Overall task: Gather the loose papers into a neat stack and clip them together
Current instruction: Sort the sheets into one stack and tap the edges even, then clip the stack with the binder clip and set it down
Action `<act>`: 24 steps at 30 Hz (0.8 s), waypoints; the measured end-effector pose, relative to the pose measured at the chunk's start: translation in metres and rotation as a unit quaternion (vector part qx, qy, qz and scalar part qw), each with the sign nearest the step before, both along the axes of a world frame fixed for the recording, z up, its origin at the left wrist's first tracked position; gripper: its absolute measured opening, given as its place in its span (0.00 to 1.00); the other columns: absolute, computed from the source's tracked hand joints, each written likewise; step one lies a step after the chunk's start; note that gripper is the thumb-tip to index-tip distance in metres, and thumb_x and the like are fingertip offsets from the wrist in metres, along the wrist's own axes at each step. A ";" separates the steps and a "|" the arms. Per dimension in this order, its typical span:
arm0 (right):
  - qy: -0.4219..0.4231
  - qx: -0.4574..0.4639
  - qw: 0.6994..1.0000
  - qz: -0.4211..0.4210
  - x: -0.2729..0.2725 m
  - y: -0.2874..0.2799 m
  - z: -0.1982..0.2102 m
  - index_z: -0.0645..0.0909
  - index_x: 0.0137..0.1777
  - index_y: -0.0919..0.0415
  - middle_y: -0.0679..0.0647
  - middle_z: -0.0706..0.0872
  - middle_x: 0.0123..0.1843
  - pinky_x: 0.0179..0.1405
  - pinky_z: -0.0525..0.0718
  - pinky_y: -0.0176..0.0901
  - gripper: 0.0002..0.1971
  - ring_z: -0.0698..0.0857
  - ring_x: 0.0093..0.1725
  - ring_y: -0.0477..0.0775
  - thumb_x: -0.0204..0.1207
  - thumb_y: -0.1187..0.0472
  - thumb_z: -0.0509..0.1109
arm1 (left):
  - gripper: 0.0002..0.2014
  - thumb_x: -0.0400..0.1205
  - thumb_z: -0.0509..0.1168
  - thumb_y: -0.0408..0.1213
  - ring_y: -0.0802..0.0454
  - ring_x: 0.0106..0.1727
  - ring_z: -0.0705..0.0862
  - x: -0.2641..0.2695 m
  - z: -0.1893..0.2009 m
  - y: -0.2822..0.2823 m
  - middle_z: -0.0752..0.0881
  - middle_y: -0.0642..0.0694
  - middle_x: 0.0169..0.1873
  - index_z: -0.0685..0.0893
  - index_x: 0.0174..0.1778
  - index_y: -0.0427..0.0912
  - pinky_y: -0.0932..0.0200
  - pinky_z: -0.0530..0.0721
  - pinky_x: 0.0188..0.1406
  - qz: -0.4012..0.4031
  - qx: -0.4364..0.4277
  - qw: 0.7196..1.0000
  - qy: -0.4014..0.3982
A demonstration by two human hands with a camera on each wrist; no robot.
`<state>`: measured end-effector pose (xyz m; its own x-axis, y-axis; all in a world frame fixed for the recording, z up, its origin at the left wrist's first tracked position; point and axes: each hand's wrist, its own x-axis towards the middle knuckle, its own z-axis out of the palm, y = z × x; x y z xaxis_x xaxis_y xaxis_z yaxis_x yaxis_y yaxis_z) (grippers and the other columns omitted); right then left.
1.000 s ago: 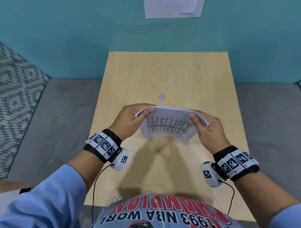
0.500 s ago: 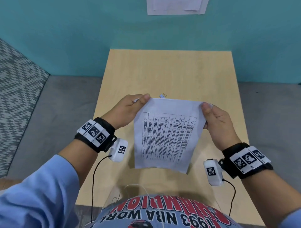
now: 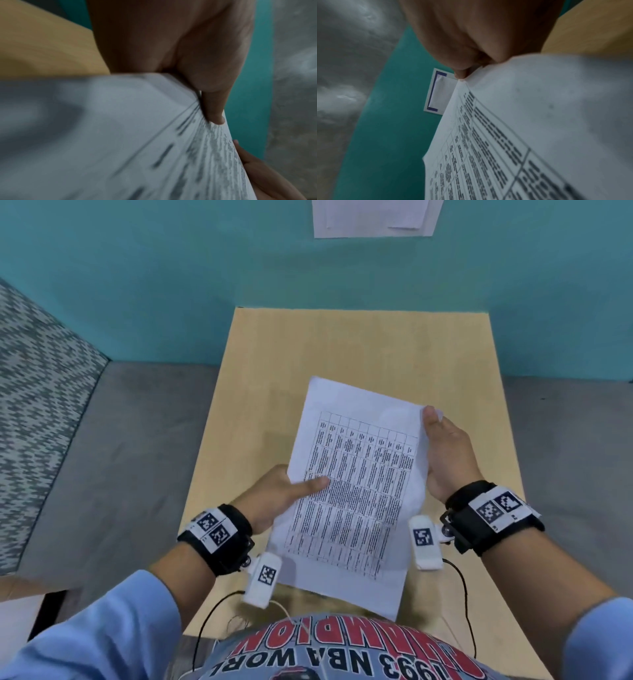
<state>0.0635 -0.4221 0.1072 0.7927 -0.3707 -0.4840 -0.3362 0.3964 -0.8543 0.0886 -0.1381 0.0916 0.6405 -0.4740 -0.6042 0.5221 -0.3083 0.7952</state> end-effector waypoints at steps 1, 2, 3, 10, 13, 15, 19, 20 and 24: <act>0.010 0.002 1.000 -0.010 0.002 -0.001 -0.002 0.85 0.74 0.59 0.56 0.90 0.71 0.79 0.78 0.66 0.30 0.86 0.74 0.61 0.81 0.38 0.72 | 0.30 0.74 0.80 0.57 0.53 0.75 0.86 -0.005 -0.004 0.004 0.92 0.51 0.69 0.89 0.70 0.46 0.40 0.73 0.86 -0.001 0.004 1.000 0.013; 0.016 0.006 1.000 -0.013 0.003 -0.001 -0.002 0.85 0.73 0.61 0.57 0.91 0.69 0.77 0.80 0.64 0.25 0.88 0.71 0.61 0.86 0.43 0.69 | 0.29 0.77 0.79 0.55 0.55 0.74 0.86 -0.010 -0.006 0.007 0.91 0.52 0.69 0.89 0.70 0.45 0.42 0.73 0.86 -0.005 0.007 1.000 0.020; 0.025 0.011 1.000 -0.013 0.004 -0.002 -0.005 0.85 0.72 0.62 0.58 0.92 0.67 0.75 0.82 0.62 0.22 0.89 0.69 0.61 0.89 0.47 0.66 | 0.25 0.79 0.77 0.53 0.56 0.73 0.86 -0.014 -0.009 0.009 0.92 0.52 0.68 0.90 0.69 0.43 0.43 0.73 0.86 -0.003 0.012 1.000 0.023; 0.065 0.100 0.980 0.159 -0.009 0.010 -0.012 0.82 0.76 0.60 0.60 0.91 0.69 0.65 0.90 0.62 0.21 0.91 0.68 0.62 0.88 0.50 0.67 | 0.23 0.81 0.76 0.50 0.50 0.71 0.90 -0.006 -0.021 0.027 0.94 0.46 0.66 0.91 0.67 0.39 0.43 0.78 0.82 0.061 0.005 0.998 0.012; 0.086 0.081 0.968 0.220 -0.025 0.027 -0.028 0.84 0.74 0.59 0.58 0.93 0.66 0.45 0.95 0.51 0.16 0.95 0.54 0.56 0.88 0.59 0.69 | 0.17 0.86 0.73 0.43 0.52 0.70 0.90 0.000 -0.031 0.031 0.94 0.45 0.65 0.91 0.67 0.37 0.48 0.79 0.80 0.106 0.003 0.994 0.018; 0.099 0.029 0.971 0.215 -0.028 0.035 -0.047 0.85 0.72 0.63 0.59 0.95 0.62 0.39 0.95 0.48 0.15 0.95 0.49 0.56 0.87 0.61 0.70 | 0.17 0.86 0.73 0.43 0.50 0.70 0.90 0.001 -0.041 0.034 0.94 0.44 0.65 0.91 0.66 0.36 0.48 0.80 0.79 0.111 0.016 0.993 0.019; 0.133 0.014 0.960 0.246 -0.023 0.044 -0.080 0.87 0.69 0.59 0.57 0.95 0.61 0.57 0.93 0.61 0.13 0.94 0.58 0.62 0.87 0.59 0.71 | 0.18 0.85 0.75 0.46 0.48 0.65 0.93 -0.004 -0.057 0.042 0.95 0.45 0.61 0.92 0.65 0.38 0.48 0.85 0.73 0.106 0.051 0.993 0.025; 0.143 0.005 0.955 0.260 -0.015 0.043 -0.089 0.88 0.67 0.57 0.56 0.96 0.60 0.57 0.93 0.59 0.13 0.94 0.57 0.61 0.86 0.55 0.73 | 0.17 0.85 0.75 0.47 0.51 0.62 0.94 -0.003 -0.060 0.046 0.97 0.47 0.58 0.93 0.62 0.38 0.51 0.86 0.70 0.105 0.065 0.992 0.022; 0.191 -0.150 0.944 0.224 0.046 0.022 -0.125 0.85 0.60 0.56 0.52 0.94 0.48 0.37 0.87 0.46 0.24 0.91 0.37 0.51 0.74 0.38 0.76 | 0.15 0.84 0.74 0.52 0.60 0.46 0.94 -0.001 -0.074 0.069 0.98 0.54 0.44 0.93 0.49 0.42 0.55 0.86 0.62 0.085 0.125 0.988 0.011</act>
<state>0.1099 -0.4000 -0.0183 0.6914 -0.2062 -0.6925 -0.7188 -0.0988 -0.6882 0.0879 -0.0687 0.0172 0.6827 -0.1949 -0.7042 0.6002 -0.4001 0.6926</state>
